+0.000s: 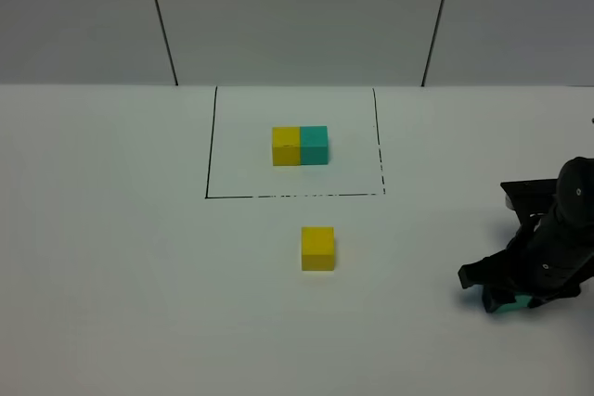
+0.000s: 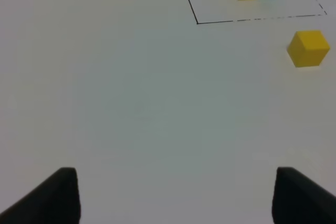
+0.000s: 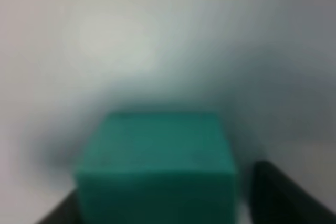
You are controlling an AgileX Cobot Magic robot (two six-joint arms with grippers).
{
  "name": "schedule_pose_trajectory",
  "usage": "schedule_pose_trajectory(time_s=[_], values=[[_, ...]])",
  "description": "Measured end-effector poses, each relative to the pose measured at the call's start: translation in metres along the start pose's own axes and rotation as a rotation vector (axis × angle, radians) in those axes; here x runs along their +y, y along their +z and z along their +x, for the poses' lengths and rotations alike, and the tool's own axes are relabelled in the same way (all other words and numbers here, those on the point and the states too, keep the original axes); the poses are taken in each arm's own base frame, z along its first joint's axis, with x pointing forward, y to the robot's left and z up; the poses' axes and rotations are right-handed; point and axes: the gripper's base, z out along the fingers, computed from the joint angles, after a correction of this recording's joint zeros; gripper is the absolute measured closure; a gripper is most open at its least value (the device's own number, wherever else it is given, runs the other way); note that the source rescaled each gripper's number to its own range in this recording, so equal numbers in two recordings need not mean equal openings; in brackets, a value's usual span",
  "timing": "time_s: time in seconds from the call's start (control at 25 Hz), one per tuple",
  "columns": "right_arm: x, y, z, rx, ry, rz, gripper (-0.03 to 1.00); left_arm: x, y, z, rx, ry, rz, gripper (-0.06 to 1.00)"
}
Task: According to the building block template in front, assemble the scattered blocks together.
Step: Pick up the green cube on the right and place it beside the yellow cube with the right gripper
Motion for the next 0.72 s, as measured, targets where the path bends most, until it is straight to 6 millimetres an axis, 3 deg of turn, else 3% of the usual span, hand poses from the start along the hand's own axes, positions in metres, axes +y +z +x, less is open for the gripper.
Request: schedule_pose_trajectory(time_s=[0.04,0.36,0.44,0.72], values=[[0.000,0.000,0.000,-0.002,0.005,-0.003,0.97,0.000,0.000,0.000,0.000,0.000,0.000,0.29],[0.009,-0.007,-0.010,0.043,-0.097,-0.028,0.96,0.000,0.000,0.000,0.000,0.000,0.000,0.29],[0.021,-0.017,-0.018,0.084,-0.225,-0.031,0.96,0.000,0.000,0.000,0.000,0.000,0.000,0.29],[0.077,-0.064,-0.057,0.039,-0.933,0.130,0.96,0.000,0.000,0.000,0.000,0.000,0.000,0.29]])
